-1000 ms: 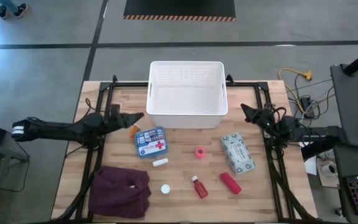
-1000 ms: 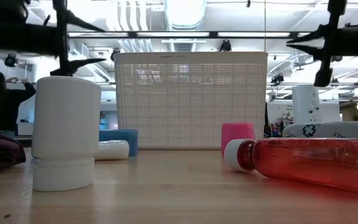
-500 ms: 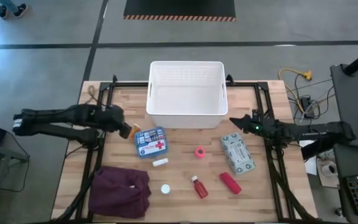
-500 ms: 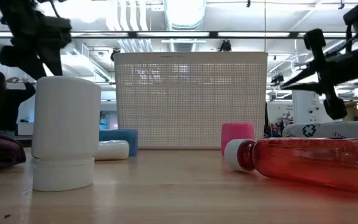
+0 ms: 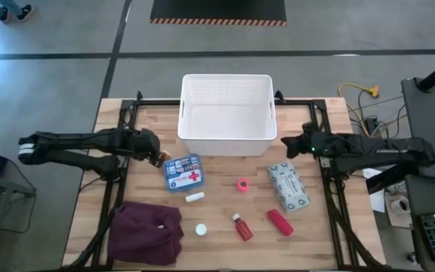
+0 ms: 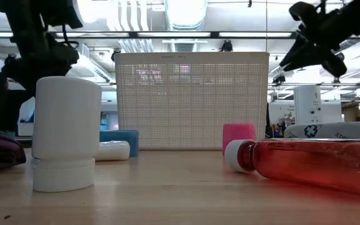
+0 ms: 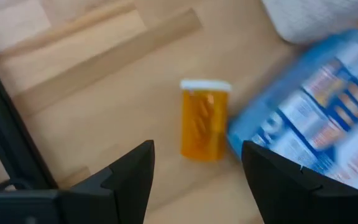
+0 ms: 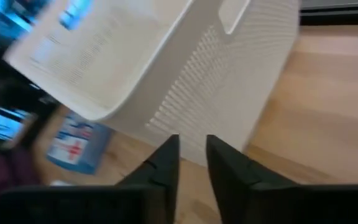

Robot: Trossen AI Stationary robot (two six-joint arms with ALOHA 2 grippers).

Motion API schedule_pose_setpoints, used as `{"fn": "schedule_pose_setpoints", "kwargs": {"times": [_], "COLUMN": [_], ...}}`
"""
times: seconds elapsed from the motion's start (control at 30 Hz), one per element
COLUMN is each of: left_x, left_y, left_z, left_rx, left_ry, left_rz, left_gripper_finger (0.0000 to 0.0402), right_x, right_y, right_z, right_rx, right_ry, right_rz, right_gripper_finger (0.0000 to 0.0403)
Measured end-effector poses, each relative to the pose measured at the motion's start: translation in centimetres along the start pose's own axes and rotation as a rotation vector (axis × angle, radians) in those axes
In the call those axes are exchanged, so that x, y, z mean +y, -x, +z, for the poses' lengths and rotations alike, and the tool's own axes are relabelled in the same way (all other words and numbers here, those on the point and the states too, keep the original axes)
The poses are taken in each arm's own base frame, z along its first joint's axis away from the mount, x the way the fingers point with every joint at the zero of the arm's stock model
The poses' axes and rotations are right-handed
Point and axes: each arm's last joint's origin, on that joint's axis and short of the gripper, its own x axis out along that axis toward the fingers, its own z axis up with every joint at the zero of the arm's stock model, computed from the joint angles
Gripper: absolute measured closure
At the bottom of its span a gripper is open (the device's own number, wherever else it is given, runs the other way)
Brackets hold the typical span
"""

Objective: Pick & place medical supplies in basket/bin
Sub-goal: Put the yellow pill bottle into the white bin

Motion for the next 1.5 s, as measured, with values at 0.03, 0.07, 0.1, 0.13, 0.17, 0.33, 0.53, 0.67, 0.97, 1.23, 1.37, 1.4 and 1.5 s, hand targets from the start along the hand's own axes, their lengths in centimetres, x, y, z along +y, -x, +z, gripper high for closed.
{"fn": "schedule_pose_setpoints", "kwargs": {"times": [0.03, 0.07, 0.1, 0.13, 0.17, 0.33, 0.53, 0.67, 0.97, 1.23, 1.37, 1.4, 1.5], "left_x": [0.0, -0.1, -0.2, -0.3, -0.5, -0.7, -1.4, -1.9, -2.5, -3.2, -2.4, -2.2, -1.9], "left_y": [-0.5, -1.1, -1.7, -2.3, -2.9, -5.0, -6.2, -6.9, -7.6, -7.4, -7.9, -8.0, -8.2], "left_z": [0.0, 0.1, 0.1, 0.1, 0.0, -0.6, -0.4, -0.2, 0.0, 1.1, 1.1, 1.0, 0.8], "left_rx": [-0.014, -0.022, -0.024, -0.017, 0.002, 0.092, 0.12, 0.113, 0.144, 0.103, 0.129, 0.134, 0.148], "left_ry": [0.006, 0.011, 0.011, 0.01, 0.002, -0.055, -0.109, -0.155, -0.369, -0.563, -0.558, -0.561, -0.581], "left_rz": [0.009, 0.009, 0.004, -0.004, -0.011, 0.048, 0.077, 0.065, 0.071, 0.004, 0.023, 0.027, 0.036], "left_gripper_finger": [0.0178, 0.0178, 0.0177, 0.0177, 0.0177, 0.0177, 0.0177, 0.0178, 0.0178, 0.0178, 0.0178, 0.0178, 0.0185], "right_x": [0.4, 0.7, 1.0, 1.2, 1.5, 2.0, 1.9, 1.9, 2.1, 2.1, 2.1, 2.1, 2.1], "right_y": [-0.1, -0.3, -0.5, -0.7, -0.9, -1.5, -2.2, -2.5, -2.8, -2.8, -2.9, -2.9, -2.9], "right_z": [0.2, 0.3, 0.4, 0.5, 0.5, 0.3, -0.3, -0.5, -0.5, -0.5, -0.5, -0.6, -0.5], "right_rx": [0.012, 0.023, 0.035, 0.05, 0.069, 0.194, 0.244, 0.247, 0.241, 0.239, 0.238, 0.238, 0.237], "right_ry": [0.008, 0.019, 0.03, 0.043, 0.047, 0.046, 0.034, 0.03, 0.024, 0.004, -0.016, -0.019, -0.022], "right_rz": [-0.028, -0.049, -0.07, -0.093, -0.11, -0.184, -0.232, -0.242, -0.233, -0.236, -0.242, -0.242, -0.242], "right_gripper_finger": [0.0305, 0.0288, 0.0273, 0.0257, 0.0242, 0.0181, 0.0144, 0.014, 0.0151, 0.0151, 0.0155, 0.0156, 0.0156]}}
